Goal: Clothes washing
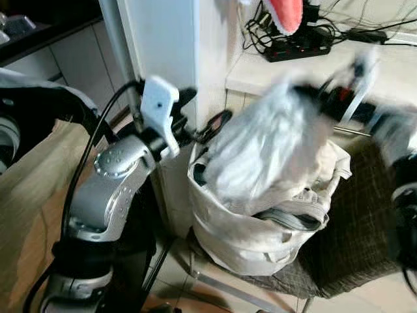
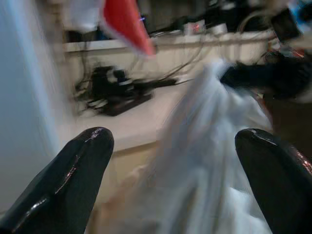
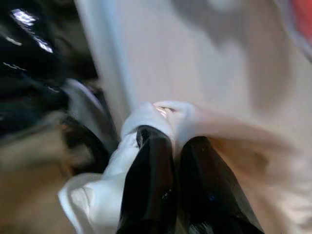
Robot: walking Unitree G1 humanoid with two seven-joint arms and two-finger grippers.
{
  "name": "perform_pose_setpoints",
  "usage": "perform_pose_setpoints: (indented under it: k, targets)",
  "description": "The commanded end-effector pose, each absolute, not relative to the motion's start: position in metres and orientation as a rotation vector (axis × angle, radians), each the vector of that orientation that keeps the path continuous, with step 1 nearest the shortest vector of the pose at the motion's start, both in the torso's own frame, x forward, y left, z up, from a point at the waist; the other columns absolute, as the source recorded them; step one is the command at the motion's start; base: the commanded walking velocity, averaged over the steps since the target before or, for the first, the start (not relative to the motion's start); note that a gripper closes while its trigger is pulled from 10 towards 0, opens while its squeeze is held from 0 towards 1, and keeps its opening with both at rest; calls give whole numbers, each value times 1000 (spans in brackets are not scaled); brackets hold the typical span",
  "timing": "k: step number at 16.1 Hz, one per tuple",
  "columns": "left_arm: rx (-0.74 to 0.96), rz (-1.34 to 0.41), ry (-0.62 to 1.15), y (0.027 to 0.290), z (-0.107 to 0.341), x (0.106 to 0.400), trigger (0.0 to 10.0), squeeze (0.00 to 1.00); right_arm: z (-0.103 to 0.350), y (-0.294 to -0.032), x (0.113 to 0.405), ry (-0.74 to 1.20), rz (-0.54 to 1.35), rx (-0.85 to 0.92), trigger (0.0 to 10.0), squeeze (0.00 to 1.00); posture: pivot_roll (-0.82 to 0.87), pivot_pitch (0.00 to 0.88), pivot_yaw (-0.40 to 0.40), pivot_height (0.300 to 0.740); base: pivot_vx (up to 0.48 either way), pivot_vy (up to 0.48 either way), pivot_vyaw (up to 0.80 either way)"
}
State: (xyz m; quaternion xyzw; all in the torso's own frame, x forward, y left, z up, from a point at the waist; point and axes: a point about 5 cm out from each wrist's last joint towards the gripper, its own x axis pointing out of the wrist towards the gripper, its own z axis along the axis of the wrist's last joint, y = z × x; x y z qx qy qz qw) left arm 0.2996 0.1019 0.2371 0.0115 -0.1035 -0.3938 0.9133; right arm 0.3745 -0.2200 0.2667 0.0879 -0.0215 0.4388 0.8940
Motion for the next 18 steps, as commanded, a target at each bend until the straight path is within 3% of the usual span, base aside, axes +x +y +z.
perform_pose_setpoints:
  k: [1, 8, 13, 14, 15, 16, 17, 18]
  targets:
    - [27, -918, -228, 90, 241, 296, 10000, 1000, 294, -216, 368, -127, 988, 189, 0, 0, -38, 0, 3, 740, 0, 0, 0]
    - [7, -940, -265, 61, 247, 310, 10000, 1000, 325, -181, 334, -193, 1211, 213, 0, 0, -49, 0, 0, 740, 0, 0, 0]
    - [-69, -992, -287, 48, 248, 307, 10000, 1000, 323, -167, 319, -179, 1265, 245, 0, 0, -51, 0, 8, 740, 0, 0, 0]
    - [-93, -1040, -289, 44, 248, 303, 10000, 835, 322, -166, 317, -175, 1261, 252, 0, 0, -51, 0, 10, 740, 0, 0, 0]
    - [-113, -1065, -285, 43, 247, 300, 3608, 0, 322, -166, 316, -175, 1254, 258, 0, 0, -51, 0, 11, 740, 0, 0, 0]
    - [-120, -1066, -285, 43, 247, 300, 3608, 0, 322, -166, 315, -174, 1252, 261, 0, 0, -51, 0, 11, 740, 0, 0, 0]
    - [-142, -1084, -285, 42, 247, 299, 0, 0, 322, -166, 315, -173, 1247, 264, 0, 0, -52, 0, 12, 740, 0, 0, 0]
    - [-145, -1088, -285, 42, 247, 299, 0, 0, 322, -166, 315, -173, 1246, 265, 0, 0, -52, 0, 12, 740, 0, 0, 0]
